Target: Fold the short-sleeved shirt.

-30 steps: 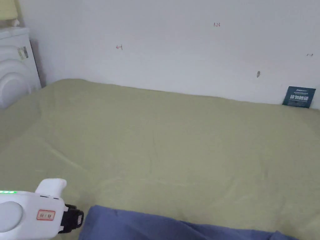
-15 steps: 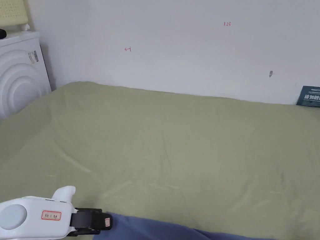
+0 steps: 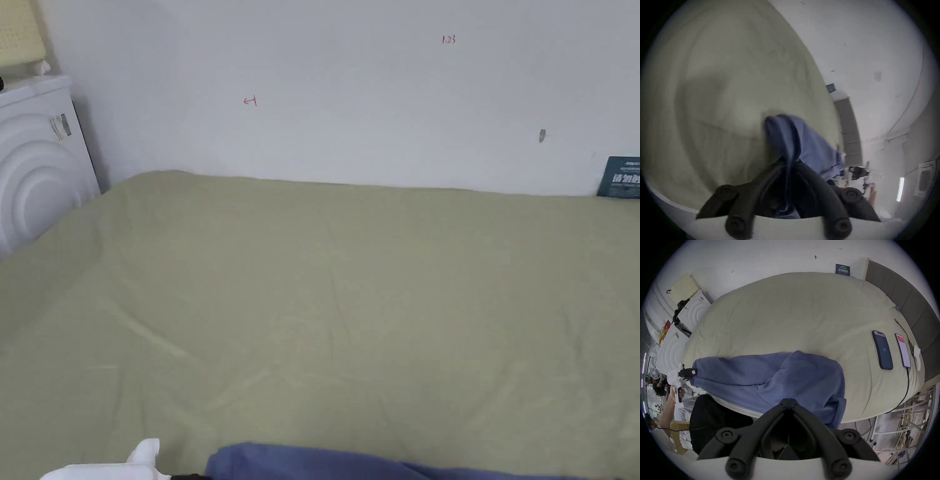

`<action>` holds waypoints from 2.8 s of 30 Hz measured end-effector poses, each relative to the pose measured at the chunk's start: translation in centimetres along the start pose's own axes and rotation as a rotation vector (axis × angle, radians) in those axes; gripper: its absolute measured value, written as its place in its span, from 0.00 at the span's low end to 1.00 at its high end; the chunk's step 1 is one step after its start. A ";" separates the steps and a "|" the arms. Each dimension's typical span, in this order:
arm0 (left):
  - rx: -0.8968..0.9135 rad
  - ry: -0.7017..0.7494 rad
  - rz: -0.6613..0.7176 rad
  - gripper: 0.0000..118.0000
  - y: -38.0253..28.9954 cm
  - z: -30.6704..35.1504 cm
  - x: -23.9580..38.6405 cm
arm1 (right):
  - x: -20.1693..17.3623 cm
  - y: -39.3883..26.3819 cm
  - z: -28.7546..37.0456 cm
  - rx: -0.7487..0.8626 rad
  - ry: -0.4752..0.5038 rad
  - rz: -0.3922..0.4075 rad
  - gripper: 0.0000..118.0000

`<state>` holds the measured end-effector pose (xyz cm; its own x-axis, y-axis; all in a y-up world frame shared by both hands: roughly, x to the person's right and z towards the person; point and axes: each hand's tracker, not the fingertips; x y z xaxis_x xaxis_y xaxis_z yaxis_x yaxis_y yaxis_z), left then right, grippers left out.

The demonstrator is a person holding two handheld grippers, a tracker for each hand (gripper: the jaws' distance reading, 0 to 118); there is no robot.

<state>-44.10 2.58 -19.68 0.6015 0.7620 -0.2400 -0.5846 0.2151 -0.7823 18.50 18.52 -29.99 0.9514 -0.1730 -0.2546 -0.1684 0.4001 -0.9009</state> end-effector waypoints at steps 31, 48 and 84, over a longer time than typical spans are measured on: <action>-0.144 -0.241 -0.155 0.29 -4.5 -14.0 20.3 | 4.3 0.0 -0.1 0.050 0.066 -0.047 0.00; -0.164 -0.304 -0.040 0.00 -11.4 -24.9 18.2 | 4.2 -0.7 0.6 0.045 0.059 -0.038 0.00; -0.257 -0.150 -0.170 0.08 -1.6 -14.1 12.7 | 3.1 0.1 -0.4 0.007 0.044 -0.004 0.00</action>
<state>-27.77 3.31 -29.59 0.5805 0.8140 -0.0213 -0.3153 0.2006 -0.9276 21.31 17.69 -31.01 0.9396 -0.2142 -0.2668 -0.1628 0.4060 -0.8993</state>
